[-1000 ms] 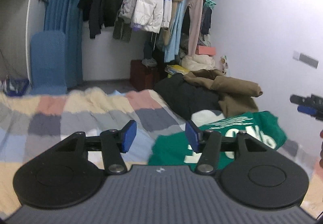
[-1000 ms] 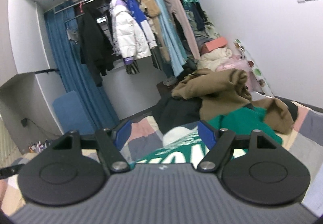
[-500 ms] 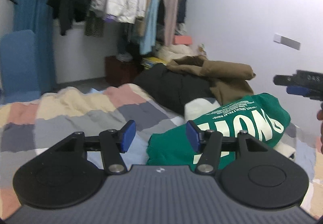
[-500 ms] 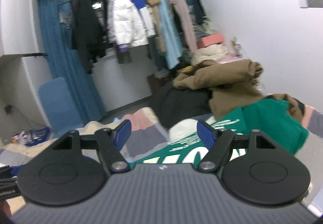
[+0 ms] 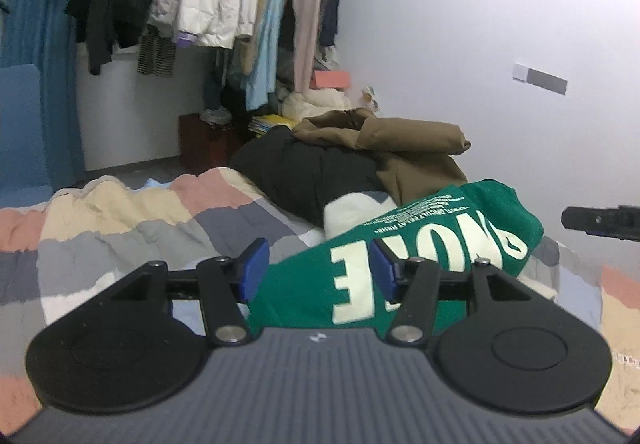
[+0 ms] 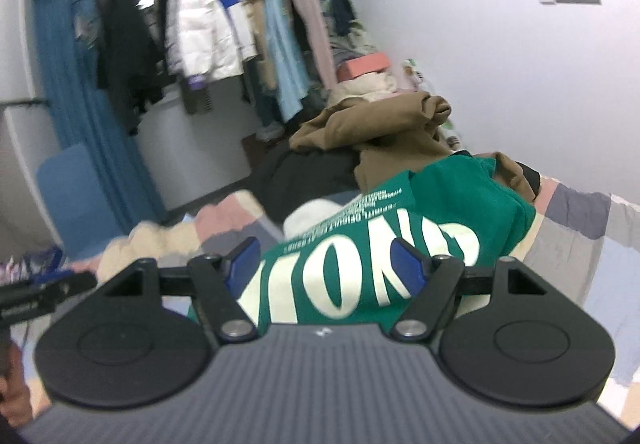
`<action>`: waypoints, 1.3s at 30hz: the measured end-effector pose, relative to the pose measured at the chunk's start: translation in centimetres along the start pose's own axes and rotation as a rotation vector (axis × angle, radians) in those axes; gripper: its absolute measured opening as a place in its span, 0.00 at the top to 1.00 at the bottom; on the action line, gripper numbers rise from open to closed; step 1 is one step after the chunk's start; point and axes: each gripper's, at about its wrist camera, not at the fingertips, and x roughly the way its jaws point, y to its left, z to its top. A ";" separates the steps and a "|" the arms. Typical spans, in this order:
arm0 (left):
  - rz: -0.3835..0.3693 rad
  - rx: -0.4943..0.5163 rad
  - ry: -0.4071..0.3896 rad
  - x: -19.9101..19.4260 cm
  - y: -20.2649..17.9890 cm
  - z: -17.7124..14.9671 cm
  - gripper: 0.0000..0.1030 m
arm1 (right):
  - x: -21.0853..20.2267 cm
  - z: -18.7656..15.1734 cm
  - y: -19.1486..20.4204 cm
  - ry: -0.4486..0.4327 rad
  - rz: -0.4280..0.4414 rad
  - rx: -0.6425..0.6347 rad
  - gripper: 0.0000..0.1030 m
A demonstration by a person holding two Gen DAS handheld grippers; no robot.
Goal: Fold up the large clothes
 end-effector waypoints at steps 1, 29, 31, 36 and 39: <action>0.017 -0.015 -0.001 -0.8 -1.0 -0.7 0.41 | -1.0 -0.5 -0.2 -0.009 0.022 -0.018 0.28; 0.147 -0.066 -0.023 -11.4 -13.8 -9.7 0.38 | -10.4 -6.4 -5.7 -0.015 0.129 -0.149 0.28; 0.153 -0.066 -0.026 -11.5 -13.4 -9.7 0.36 | -10.2 -6.5 -5.7 -0.004 0.134 -0.141 0.28; 0.159 -0.072 -0.021 -11.6 -13.0 -10.0 0.29 | -9.8 -6.7 -5.6 -0.008 0.111 -0.153 0.28; 0.161 -0.081 -0.013 -11.5 -12.5 -9.9 0.15 | -9.2 -6.9 -5.5 0.009 0.102 -0.156 0.28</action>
